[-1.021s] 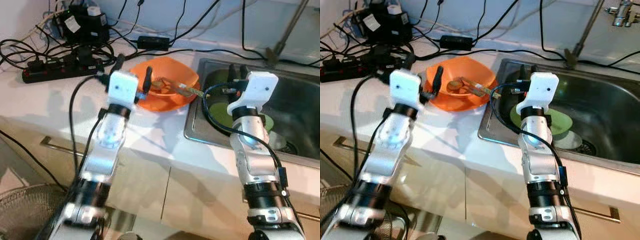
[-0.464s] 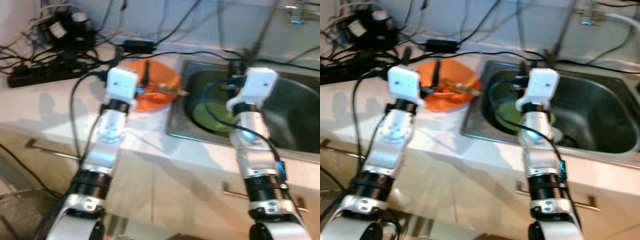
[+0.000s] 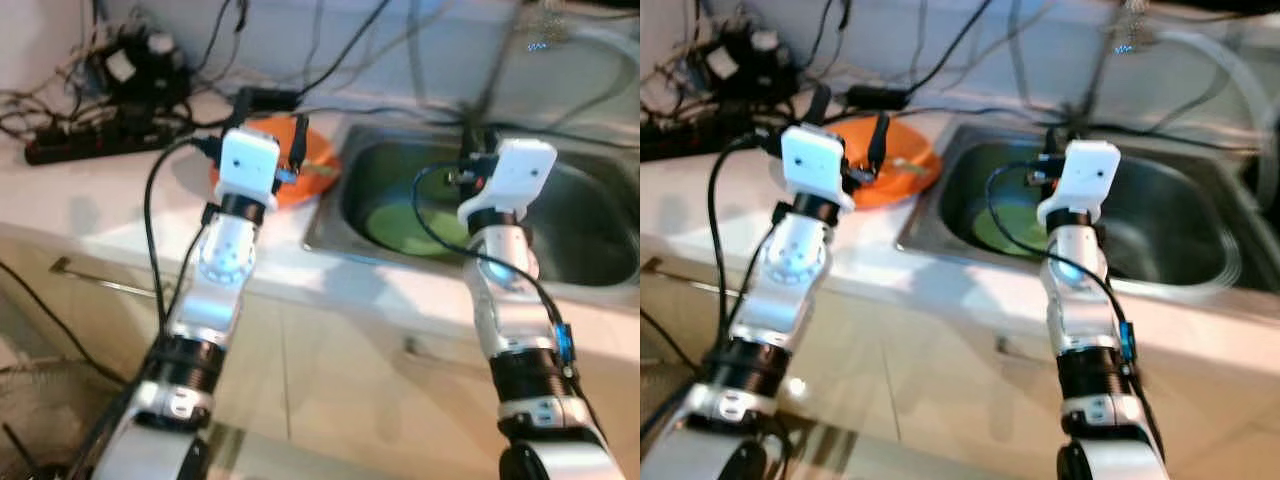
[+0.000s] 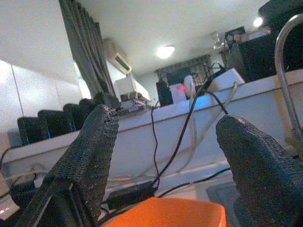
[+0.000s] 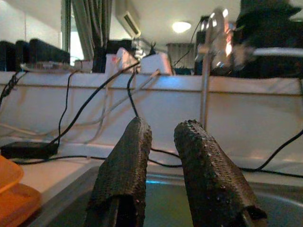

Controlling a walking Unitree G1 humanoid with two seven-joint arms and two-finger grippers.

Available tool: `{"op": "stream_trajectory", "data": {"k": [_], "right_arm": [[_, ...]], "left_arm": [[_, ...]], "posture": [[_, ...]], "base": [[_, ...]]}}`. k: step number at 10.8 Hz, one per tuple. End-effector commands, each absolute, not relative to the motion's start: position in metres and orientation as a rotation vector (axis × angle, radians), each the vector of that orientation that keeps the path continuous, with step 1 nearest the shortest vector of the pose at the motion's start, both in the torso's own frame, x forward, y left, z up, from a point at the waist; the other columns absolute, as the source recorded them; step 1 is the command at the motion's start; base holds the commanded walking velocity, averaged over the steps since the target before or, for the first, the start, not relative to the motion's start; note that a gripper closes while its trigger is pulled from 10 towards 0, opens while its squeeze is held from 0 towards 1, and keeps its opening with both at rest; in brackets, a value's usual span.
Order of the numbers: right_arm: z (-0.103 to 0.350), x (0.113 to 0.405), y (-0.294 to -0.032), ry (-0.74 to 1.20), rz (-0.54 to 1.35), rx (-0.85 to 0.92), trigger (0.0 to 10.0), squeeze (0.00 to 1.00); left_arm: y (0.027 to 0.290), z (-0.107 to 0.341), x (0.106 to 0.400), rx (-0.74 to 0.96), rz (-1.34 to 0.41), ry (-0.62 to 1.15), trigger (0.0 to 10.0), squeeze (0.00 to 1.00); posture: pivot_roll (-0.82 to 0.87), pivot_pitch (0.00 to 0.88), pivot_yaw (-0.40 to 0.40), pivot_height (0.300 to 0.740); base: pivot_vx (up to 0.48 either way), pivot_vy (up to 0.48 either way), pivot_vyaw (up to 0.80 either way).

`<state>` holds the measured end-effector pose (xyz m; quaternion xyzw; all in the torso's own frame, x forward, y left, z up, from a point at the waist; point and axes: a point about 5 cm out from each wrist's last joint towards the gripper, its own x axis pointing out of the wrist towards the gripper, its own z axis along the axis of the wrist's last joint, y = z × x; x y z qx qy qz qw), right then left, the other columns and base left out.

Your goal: Kitchen organization

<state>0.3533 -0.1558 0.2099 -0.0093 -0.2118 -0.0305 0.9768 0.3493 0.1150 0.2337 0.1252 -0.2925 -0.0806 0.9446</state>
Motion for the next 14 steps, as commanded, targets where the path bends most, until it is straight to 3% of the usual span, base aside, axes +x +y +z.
{"op": "stream_trajectory", "data": {"k": [1, 4, 14], "right_arm": [[0.213, 0.354, -0.152, -0.433, -0.045, -0.026, 10.0, 0.00], [0.207, 0.355, -0.148, -0.392, -0.019, -0.049, 10.0, 0.00], [0.199, 0.357, -0.145, -0.332, 0.005, -0.081, 10.0, 0.00]], "left_arm": [[0.118, 0.236, 0.350, 0.296, -0.184, -0.591, 10.0, 0.00], [0.131, 0.227, 0.352, 0.399, -0.221, -0.519, 10.0, 0.00], [0.130, 0.219, 0.354, 0.386, -0.205, -0.429, 10.0, 0.00]], "posture": [[0.20, 0.000, -0.015, 0.740], [0.21, 0.000, -0.017, 0.740], [0.21, 0.013, -0.021, 0.740]], "base": [[0.000, 0.000, 0.00], [0.000, 0.000, 0.00], [0.000, 0.000, 0.05]]}}
